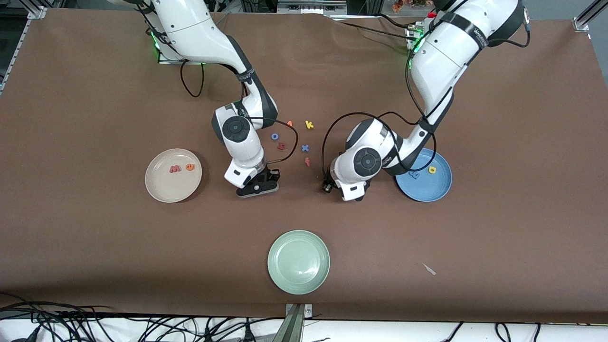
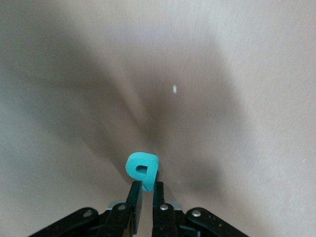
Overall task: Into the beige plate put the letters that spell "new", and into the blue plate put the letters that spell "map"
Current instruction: 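Carry the green c over the white plate with the right gripper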
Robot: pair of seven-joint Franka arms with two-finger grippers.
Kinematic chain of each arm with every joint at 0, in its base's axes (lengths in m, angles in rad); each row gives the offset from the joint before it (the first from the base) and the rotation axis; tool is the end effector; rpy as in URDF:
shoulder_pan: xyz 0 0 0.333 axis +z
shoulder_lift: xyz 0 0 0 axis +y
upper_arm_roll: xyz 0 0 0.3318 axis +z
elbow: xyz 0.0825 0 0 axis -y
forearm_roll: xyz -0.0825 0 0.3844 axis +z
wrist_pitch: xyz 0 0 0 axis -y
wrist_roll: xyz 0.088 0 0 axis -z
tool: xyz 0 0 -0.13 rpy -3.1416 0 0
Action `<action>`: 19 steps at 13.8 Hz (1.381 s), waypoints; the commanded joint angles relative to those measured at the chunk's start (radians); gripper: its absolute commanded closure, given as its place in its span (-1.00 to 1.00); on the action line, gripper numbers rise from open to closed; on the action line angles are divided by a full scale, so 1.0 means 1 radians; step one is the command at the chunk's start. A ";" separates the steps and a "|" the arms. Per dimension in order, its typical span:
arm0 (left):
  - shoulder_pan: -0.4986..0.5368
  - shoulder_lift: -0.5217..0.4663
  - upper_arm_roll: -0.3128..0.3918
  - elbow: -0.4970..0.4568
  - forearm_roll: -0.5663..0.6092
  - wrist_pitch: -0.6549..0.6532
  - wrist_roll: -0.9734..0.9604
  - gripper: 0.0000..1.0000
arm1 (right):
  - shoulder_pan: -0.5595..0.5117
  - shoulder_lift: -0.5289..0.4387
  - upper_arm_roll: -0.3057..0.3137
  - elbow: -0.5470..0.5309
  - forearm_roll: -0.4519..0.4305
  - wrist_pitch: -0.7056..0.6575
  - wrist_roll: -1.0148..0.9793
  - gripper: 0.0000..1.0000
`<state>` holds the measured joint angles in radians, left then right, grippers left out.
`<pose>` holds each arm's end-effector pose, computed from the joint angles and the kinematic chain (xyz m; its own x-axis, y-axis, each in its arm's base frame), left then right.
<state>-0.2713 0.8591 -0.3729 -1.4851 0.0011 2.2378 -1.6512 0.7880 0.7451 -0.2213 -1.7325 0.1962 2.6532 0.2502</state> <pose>0.5994 -0.3979 0.1709 0.4094 0.8719 -0.2687 0.8906 -0.4458 -0.0899 0.5835 0.3854 0.1672 0.9559 0.2150 0.1999 0.2243 -0.9742 -0.0249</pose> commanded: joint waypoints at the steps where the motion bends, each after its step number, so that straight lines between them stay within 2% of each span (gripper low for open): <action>1: 0.012 -0.037 -0.003 -0.009 0.047 -0.047 0.011 0.69 | -0.015 0.011 -0.001 0.010 0.020 0.001 -0.016 0.51; 3: 0.015 -0.037 -0.003 -0.009 0.047 -0.047 0.014 0.69 | -0.027 -0.007 -0.004 0.016 0.022 -0.048 -0.040 0.51; 4: 0.014 -0.037 -0.003 -0.009 0.047 -0.046 0.014 0.63 | -0.042 -0.027 -0.007 0.017 0.022 -0.085 -0.067 0.51; 5: 0.014 -0.037 -0.003 -0.009 0.042 -0.046 0.011 0.35 | -0.065 -0.050 -0.007 0.017 0.022 -0.129 -0.113 0.51; 6: 0.008 -0.032 -0.003 -0.009 0.043 -0.044 0.010 -0.10 | -0.093 -0.075 -0.007 0.014 0.025 -0.175 -0.164 0.51; 7: 0.000 -0.029 -0.001 -0.009 0.048 -0.038 0.016 -0.18 | -0.122 -0.099 -0.009 0.008 0.025 -0.221 -0.219 0.51; 8: -0.005 -0.026 -0.001 -0.011 0.048 -0.037 0.018 -0.15 | -0.150 -0.124 -0.009 0.007 0.025 -0.283 -0.265 0.51; 9: -0.003 -0.023 0.000 -0.014 0.048 -0.032 0.019 0.02 | -0.174 -0.145 -0.016 -0.001 0.025 -0.352 -0.310 0.51; 10: -0.006 -0.017 0.002 -0.014 0.048 -0.012 0.019 0.03 | -0.183 -0.171 -0.044 -0.025 0.025 -0.381 -0.357 0.51; 13: -0.016 -0.009 0.005 -0.029 0.051 0.040 0.019 0.02 | -0.184 -0.237 -0.146 -0.162 0.023 -0.351 -0.457 0.50; 16: -0.012 0.005 0.003 -0.031 0.112 0.042 0.017 0.02 | -0.182 -0.285 -0.202 -0.258 0.022 -0.348 -0.480 0.48; 18: -0.014 0.005 0.003 -0.031 0.135 0.040 0.018 0.03 | -0.182 -0.320 -0.246 -0.321 0.022 -0.316 -0.578 0.46; 19: -0.014 0.005 0.003 -0.031 0.137 0.040 0.018 0.27 | -0.184 -0.319 -0.268 -0.341 0.022 -0.276 -0.638 0.43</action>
<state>-0.2815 0.8623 -0.3751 -1.5135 0.1005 2.2716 -1.6391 0.5954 0.4893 -0.4502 -1.9823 0.1992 2.3166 -0.2835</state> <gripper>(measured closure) 0.511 0.727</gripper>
